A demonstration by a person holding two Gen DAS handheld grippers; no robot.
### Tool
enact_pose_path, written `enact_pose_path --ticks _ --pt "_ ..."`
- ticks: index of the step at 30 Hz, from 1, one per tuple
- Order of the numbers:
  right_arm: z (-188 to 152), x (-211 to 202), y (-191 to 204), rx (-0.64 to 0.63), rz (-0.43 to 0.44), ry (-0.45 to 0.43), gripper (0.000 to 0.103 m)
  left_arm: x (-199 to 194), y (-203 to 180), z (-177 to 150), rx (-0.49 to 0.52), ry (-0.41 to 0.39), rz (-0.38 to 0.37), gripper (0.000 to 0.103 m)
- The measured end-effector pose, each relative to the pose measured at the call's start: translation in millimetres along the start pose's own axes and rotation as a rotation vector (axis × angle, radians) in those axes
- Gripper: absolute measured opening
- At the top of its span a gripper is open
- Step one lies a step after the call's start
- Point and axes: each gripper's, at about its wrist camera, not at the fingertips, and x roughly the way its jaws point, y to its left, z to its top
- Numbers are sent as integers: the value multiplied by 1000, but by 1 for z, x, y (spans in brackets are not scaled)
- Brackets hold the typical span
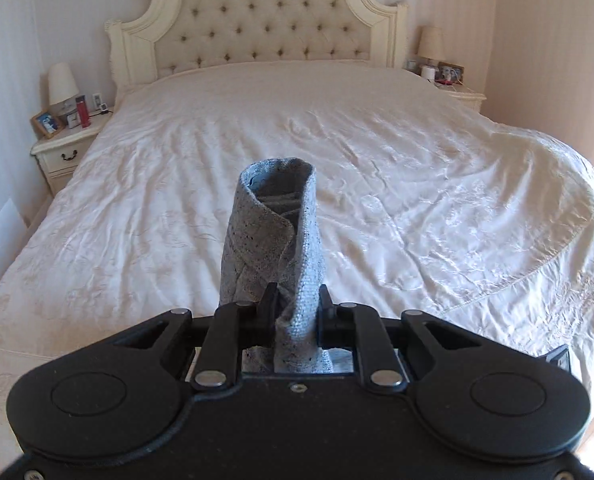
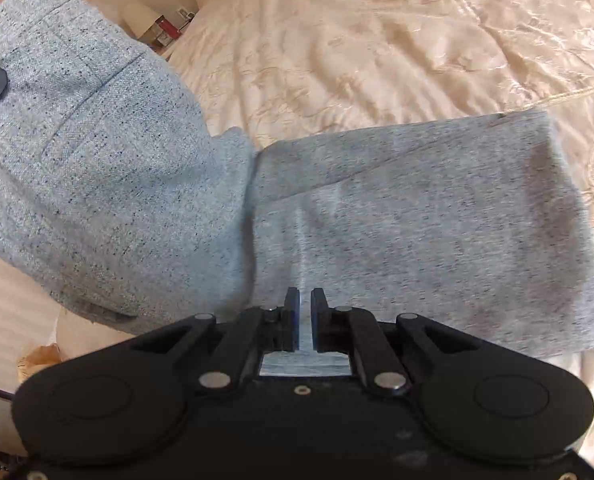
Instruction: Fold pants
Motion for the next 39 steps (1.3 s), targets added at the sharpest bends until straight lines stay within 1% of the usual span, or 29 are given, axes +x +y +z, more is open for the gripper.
enact_pose_path --ticks 2,3,5,6,7,8,9,10,13,14,17,18,19,20,21,23,24,26,27,29,32,33,35,36,37,39 --pt "3 -7 -31 22 -51 3 10 40 -45 -11 14 90 -52 31" --pt "1 -13 -48 35 -75 14 10 62 -66 -21 18 145 -95 35" --pt "3 -19 -71 51 -128 36 10 93 -97 -35 33 240 -149 35" --pt "3 -23 -80 56 -152 39 10 102 -107 -39 34 272 -163 34" --pt "3 -29 -88 57 -168 44 10 105 -116 -42 37 292 -154 34" --pt "3 -35 -95 56 -180 48 11 102 -121 -43 40 293 -143 34" --pt "2 -41 -101 59 -188 42 12 97 -121 -44 38 283 -141 35" --pt "3 -46 -106 65 -192 31 14 93 -115 -44 34 275 -136 37" --pt "14 -57 -109 59 -203 -26 14 87 -89 -45 12 281 -63 38" --pt "18 -59 -107 50 -196 -54 16 89 -78 -47 -3 293 -31 38" --pt "35 -69 -99 8 -161 -140 23 108 -43 -65 -35 350 115 38" --pt "44 -63 -94 -14 -141 -154 23 116 -31 -74 -39 379 162 37" --pt "48 -62 -87 -39 -119 -160 23 124 -21 -83 -41 420 181 36" --pt "53 -58 -79 -65 -98 -155 24 130 -14 -91 -43 467 176 35" --pt "58 -52 -71 -89 -80 -140 24 137 -8 -103 -46 526 148 34" --pt "68 -34 -60 -126 -59 -112 24 143 -4 -124 -46 599 99 34" --pt "73 -24 -55 -153 -62 -99 24 141 -9 -131 -4 603 91 34" --pt "82 -6 -49 -205 -100 -82 23 132 -20 -135 87 565 87 34" --pt "88 5 -50 -212 -127 -62 22 126 -25 -133 115 559 76 34" --pt "97 23 -57 -194 -175 -18 15 120 -28 -129 120 556 35 34" --pt "102 21 -59 -188 -185 -16 14 108 -24 -113 91 520 -16 35" --pt "101 15 -55 -182 -182 -17 16 106 -21 -106 83 504 -20 38" --pt "95 2 -50 -178 -167 -37 26 107 -16 -93 60 469 -17 41" --pt "88 -6 -46 -189 -170 -45 29 111 -14 -87 47 456 -10 50" --pt "80 -9 -44 -207 -186 -41 35 117 -12 -82 36 450 0 59" --pt "59 -8 -43 -240 -257 12 38 130 -11 -78 22 446 26 61"
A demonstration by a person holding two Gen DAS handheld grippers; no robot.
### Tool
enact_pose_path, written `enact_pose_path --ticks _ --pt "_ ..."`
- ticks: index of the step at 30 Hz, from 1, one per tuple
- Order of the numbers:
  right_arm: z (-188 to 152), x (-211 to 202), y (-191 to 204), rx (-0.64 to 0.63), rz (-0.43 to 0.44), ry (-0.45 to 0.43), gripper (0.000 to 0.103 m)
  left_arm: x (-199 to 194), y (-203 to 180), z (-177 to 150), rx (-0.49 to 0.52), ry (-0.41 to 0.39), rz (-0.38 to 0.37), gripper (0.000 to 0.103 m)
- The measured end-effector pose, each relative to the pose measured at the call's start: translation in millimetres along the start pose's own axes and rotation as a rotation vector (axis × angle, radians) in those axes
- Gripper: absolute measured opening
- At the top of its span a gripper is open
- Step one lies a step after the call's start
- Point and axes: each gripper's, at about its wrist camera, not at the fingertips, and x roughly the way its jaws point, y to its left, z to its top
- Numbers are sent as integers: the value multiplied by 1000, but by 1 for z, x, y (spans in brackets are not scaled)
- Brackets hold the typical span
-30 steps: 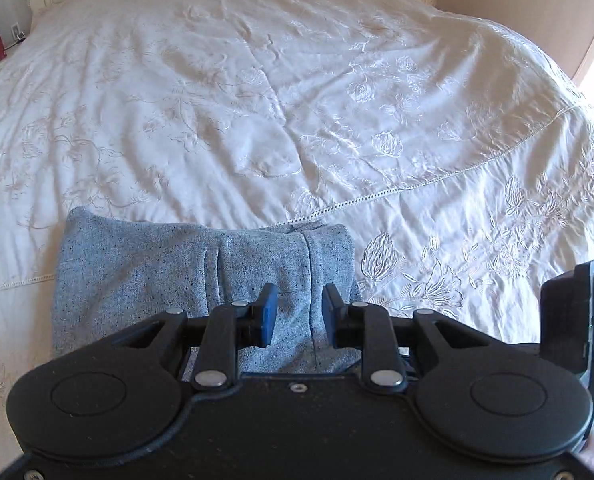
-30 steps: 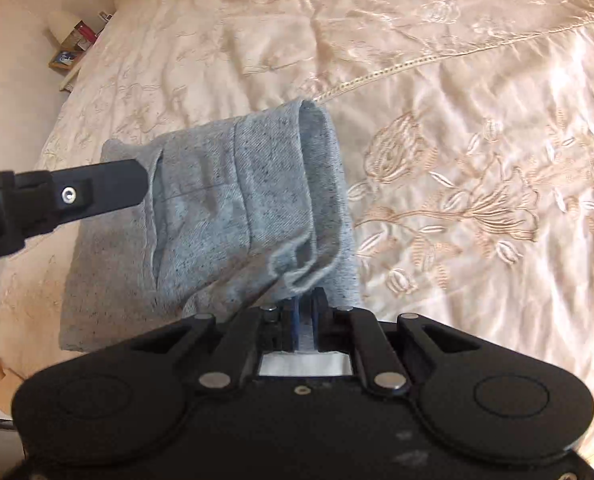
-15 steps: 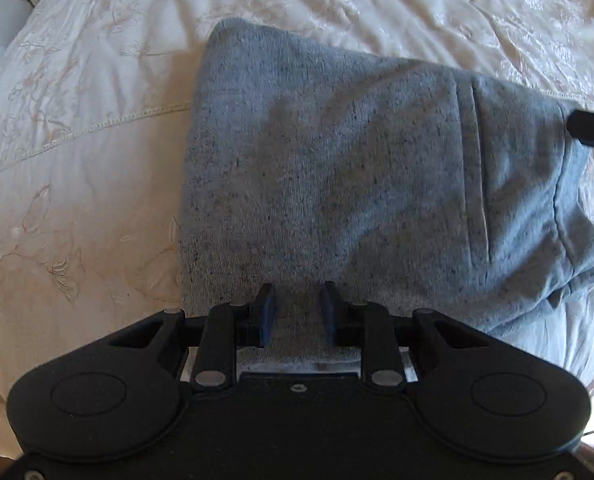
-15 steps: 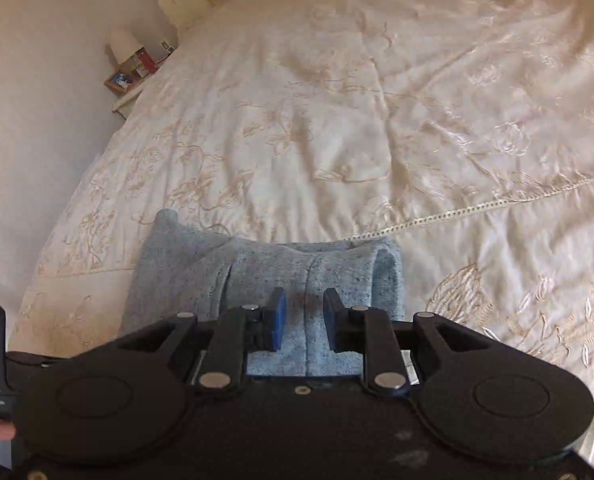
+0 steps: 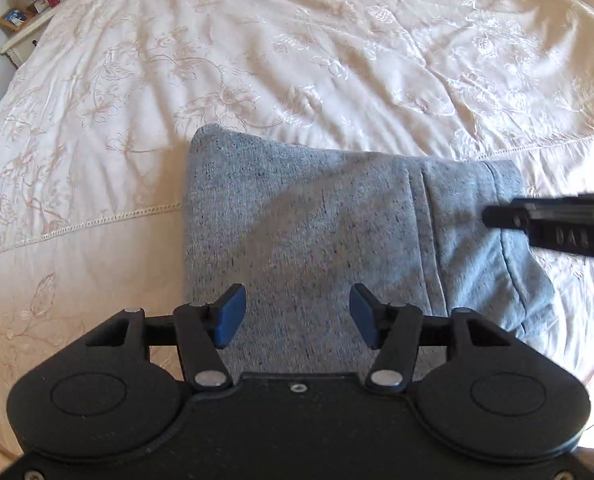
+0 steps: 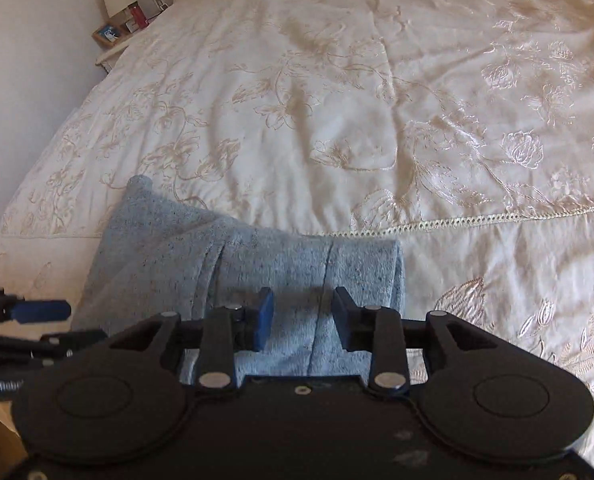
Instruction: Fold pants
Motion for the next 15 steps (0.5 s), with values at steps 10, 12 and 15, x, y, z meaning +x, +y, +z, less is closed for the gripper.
enact_pose_path --ticks 10,12,15 --pt "-53 -5 -16 142 -20 89 45 47 -13 -30 85 174 16 64" --pt "-48 -5 -15 135 -22 106 45 47 -6 -26 51 197 -8 64" --pt "-38 -6 -16 125 -17 117 46 45 5 -20 0 218 -35 65"
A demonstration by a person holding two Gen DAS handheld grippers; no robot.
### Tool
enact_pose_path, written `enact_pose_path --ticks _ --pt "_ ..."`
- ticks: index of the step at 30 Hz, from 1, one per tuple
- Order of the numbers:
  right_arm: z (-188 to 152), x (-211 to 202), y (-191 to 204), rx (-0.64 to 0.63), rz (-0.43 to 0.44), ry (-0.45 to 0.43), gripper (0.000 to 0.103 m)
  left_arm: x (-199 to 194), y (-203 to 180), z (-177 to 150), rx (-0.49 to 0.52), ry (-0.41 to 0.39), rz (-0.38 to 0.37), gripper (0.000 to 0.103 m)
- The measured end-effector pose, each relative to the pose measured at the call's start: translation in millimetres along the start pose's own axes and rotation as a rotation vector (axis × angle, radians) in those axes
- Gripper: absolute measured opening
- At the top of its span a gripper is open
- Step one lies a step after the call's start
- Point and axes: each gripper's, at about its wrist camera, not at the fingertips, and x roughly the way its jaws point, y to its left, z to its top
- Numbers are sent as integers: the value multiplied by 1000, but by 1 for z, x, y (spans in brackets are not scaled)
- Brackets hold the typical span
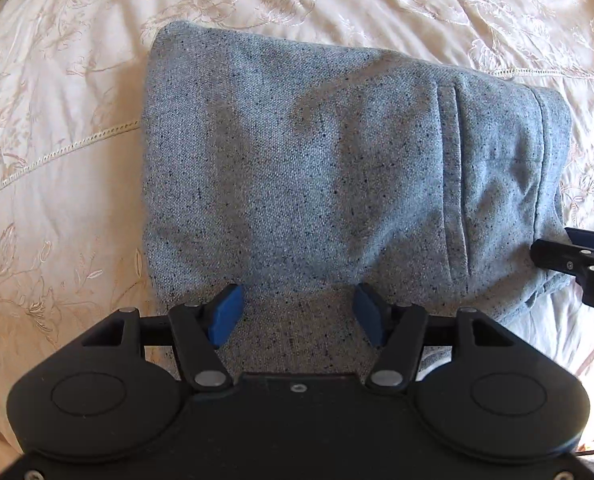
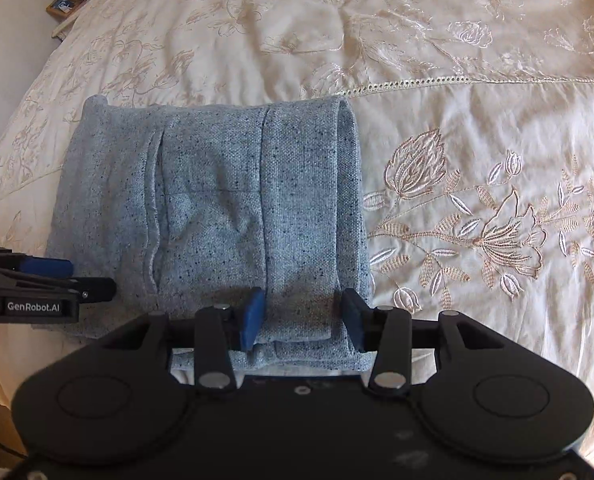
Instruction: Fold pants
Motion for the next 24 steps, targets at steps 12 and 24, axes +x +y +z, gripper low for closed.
enact_pose_path --ticks 12,24 --pt "40 -11 -29 102 41 -75 46 -26 56 18 -81 -102 79 65" --pt "42 35 -56 201 152 28 55 12 80 26 -134 -3 30 65"
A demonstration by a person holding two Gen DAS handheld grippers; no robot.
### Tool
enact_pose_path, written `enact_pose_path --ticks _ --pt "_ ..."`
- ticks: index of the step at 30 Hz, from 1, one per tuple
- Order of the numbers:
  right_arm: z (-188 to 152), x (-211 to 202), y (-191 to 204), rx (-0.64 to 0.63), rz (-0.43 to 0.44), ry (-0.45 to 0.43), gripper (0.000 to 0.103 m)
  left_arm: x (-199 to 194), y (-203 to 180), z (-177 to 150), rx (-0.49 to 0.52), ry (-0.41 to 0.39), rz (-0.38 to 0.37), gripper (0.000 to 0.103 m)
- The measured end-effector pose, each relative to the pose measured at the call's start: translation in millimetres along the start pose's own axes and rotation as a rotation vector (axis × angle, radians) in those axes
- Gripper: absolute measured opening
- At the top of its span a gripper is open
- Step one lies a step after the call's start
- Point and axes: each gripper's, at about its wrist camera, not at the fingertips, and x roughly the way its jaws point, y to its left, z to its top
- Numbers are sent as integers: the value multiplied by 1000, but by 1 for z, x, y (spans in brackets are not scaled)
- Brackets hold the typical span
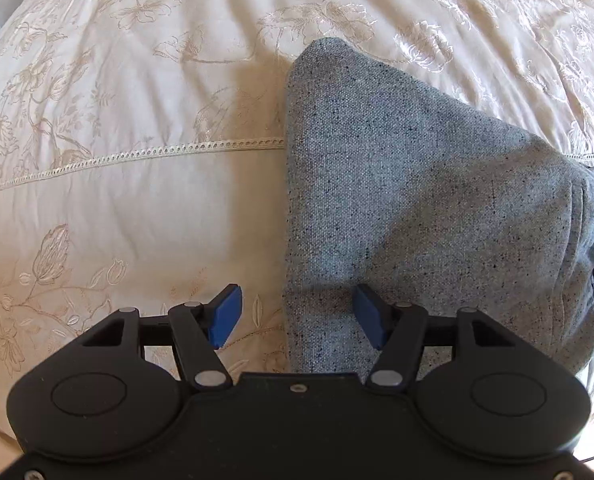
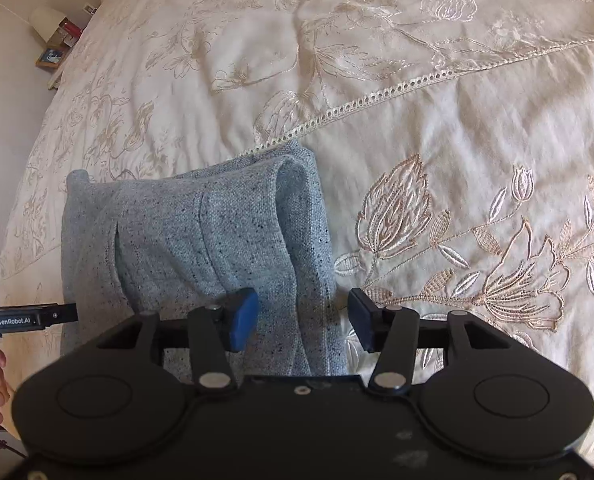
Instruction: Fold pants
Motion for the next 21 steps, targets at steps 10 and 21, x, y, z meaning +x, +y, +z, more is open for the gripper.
enact_pose_path --ticks 10,21 --pt "3 6 -16 -42 92 32 59 18 4 -2 75 -26 -28 86" --pt "-4 2 -28 -55 192 -1 62 27 17 -14 114 -51 -181 92"
